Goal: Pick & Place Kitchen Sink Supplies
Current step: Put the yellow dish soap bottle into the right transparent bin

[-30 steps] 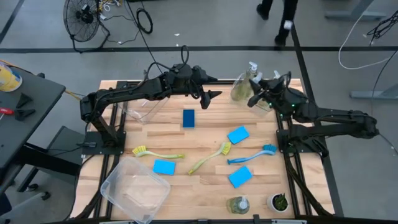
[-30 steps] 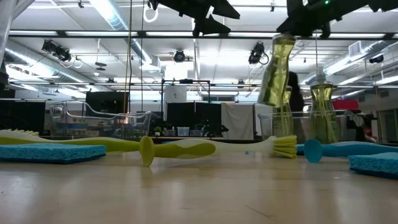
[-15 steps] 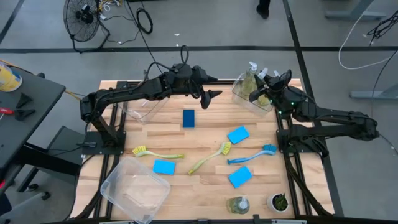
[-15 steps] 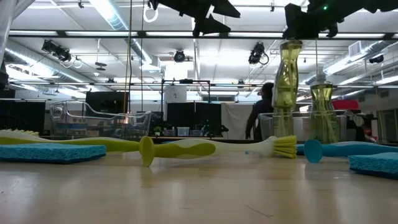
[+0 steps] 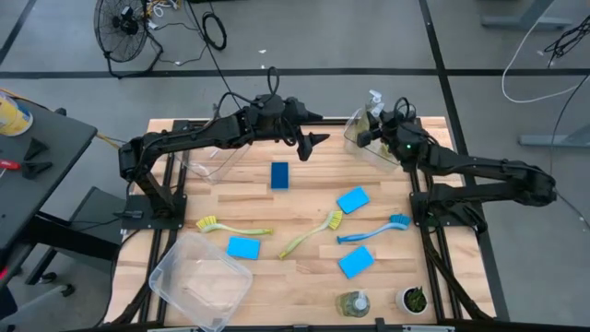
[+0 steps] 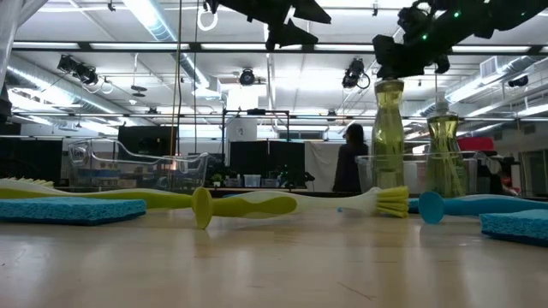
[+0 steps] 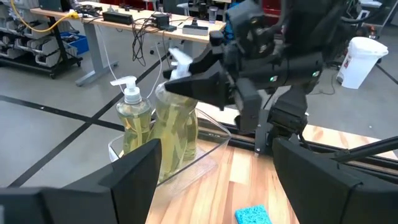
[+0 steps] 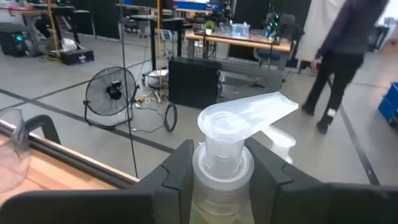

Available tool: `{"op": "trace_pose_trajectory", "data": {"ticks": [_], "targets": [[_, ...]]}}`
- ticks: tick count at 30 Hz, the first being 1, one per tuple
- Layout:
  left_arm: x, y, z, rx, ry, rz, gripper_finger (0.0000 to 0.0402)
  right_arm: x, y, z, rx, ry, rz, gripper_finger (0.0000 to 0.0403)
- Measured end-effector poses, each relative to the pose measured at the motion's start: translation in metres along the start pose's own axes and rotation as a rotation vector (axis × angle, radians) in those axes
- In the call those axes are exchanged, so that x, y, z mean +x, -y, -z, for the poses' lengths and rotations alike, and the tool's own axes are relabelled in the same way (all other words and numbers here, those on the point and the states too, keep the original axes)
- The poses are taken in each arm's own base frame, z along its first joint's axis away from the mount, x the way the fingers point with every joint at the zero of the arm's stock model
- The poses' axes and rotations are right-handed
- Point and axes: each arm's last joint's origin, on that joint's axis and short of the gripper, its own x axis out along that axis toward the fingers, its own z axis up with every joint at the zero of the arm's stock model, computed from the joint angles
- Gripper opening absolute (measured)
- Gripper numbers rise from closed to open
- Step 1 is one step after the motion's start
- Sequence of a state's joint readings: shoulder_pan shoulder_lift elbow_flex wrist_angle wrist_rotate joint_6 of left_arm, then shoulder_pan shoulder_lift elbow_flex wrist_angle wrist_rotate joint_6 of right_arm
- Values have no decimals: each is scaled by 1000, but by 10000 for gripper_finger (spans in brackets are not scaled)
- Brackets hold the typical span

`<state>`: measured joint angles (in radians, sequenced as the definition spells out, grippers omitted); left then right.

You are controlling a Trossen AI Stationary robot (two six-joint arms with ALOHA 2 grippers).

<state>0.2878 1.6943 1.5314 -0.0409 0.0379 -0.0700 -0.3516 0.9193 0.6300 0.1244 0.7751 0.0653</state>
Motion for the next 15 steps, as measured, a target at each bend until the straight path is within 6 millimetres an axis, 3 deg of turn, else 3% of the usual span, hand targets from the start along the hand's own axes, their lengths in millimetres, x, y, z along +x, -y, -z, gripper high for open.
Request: {"op": "trace_pose_trajectory", "data": {"ticks": [8, 15], "targets": [[0, 0, -3, 0, 36, 3, 311, 12, -3, 9, 2, -40, 19, 103], [0, 0, -4, 4, 38, 3, 311, 18, -4, 13, 63, -63, -7, 144]]}}
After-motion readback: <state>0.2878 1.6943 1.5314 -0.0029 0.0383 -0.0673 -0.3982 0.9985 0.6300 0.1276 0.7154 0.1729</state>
